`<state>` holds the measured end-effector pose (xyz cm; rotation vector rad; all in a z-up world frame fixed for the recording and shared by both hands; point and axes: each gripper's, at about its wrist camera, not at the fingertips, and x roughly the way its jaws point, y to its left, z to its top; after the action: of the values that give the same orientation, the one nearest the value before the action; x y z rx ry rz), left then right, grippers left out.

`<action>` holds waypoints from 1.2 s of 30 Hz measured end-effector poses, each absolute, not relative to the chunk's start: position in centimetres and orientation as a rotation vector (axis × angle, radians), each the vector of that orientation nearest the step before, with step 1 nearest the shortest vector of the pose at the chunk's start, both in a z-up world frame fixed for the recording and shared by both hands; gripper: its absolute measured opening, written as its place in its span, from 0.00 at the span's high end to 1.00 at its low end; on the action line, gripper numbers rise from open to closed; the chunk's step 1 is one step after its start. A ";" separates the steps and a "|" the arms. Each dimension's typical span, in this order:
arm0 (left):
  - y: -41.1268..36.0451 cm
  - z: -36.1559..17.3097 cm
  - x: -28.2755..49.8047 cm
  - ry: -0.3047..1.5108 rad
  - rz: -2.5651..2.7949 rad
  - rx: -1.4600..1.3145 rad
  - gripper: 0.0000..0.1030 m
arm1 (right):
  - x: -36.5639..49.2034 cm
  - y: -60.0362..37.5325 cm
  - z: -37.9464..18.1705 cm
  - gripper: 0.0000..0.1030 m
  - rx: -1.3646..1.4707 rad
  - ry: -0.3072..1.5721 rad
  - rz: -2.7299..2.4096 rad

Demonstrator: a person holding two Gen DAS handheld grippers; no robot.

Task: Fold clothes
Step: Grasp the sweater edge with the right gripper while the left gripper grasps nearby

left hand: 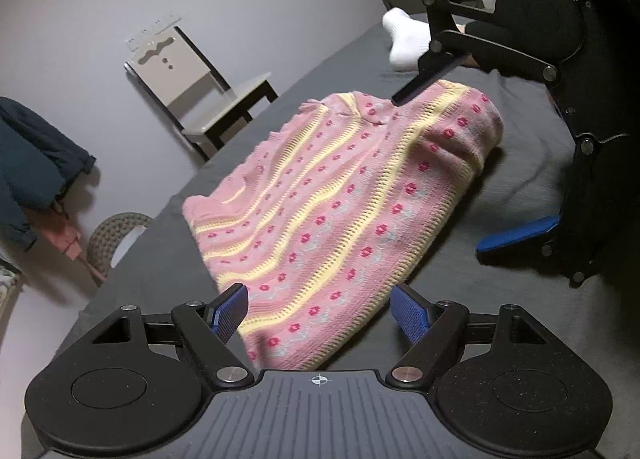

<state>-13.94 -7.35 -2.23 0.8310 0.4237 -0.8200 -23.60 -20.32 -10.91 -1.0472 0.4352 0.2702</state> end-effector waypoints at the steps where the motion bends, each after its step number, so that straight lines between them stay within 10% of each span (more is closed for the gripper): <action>1: -7.5 -2.3 -13.9 0.429 -0.826 0.836 0.23 | -23.4 -20.3 -10.9 0.00 -1.044 0.440 0.270; 36: -10.7 -2.9 -16.0 0.359 -0.905 1.128 0.22 | -21.7 -21.9 -10.2 0.00 -0.987 0.389 0.180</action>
<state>-15.98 -10.72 -2.86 1.1275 0.3590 -0.9054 -21.68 -21.86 -10.21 -0.9868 0.3888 0.1803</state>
